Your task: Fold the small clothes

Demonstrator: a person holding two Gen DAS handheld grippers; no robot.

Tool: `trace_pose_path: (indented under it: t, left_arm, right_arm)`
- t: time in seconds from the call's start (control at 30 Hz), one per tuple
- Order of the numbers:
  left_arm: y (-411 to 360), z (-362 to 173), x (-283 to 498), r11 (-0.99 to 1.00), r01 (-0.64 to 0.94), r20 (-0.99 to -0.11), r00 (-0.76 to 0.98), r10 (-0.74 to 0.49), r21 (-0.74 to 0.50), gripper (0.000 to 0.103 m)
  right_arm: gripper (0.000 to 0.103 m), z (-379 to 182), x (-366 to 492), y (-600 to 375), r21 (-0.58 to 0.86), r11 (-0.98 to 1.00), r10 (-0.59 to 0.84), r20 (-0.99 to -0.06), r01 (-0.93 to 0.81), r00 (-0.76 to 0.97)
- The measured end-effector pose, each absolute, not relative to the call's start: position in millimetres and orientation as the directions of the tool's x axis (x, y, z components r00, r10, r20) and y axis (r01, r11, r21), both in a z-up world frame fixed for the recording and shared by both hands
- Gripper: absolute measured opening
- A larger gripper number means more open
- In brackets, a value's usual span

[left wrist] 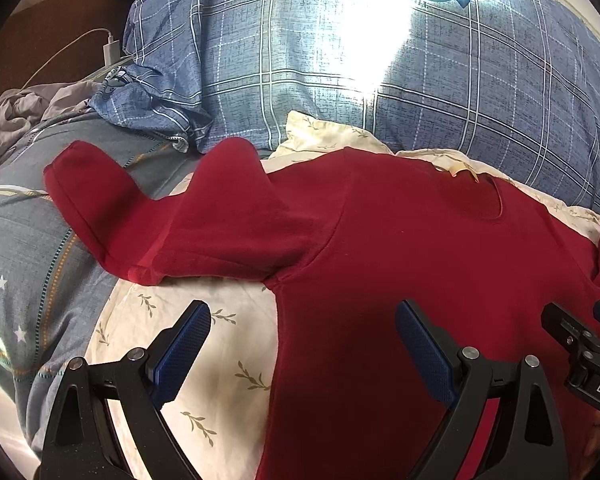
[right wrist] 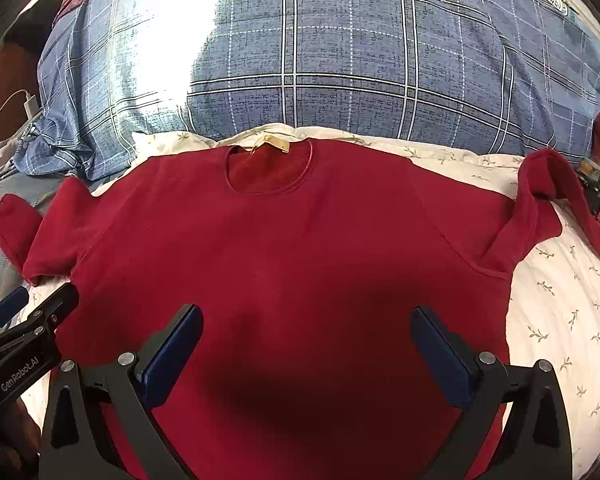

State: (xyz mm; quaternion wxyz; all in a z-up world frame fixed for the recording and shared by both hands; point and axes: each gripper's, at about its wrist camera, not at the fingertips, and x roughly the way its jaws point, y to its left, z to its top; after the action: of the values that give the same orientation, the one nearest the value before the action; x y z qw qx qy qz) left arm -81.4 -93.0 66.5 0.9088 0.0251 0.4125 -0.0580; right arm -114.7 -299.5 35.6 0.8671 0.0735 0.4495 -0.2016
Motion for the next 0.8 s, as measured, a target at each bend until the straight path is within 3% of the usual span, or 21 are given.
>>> trace_pose_path:
  t: [0.8]
  left_arm:
    - [-84.0, 63.1, -77.4, 0.994, 0.107, -0.756, 0.651, -0.071, -0.001, 0.094]
  right_arm:
    - [0.103, 33.1, -112.2, -293.4, -0.033, 0.917, -0.253, -0.819, 0.398, 0.516]
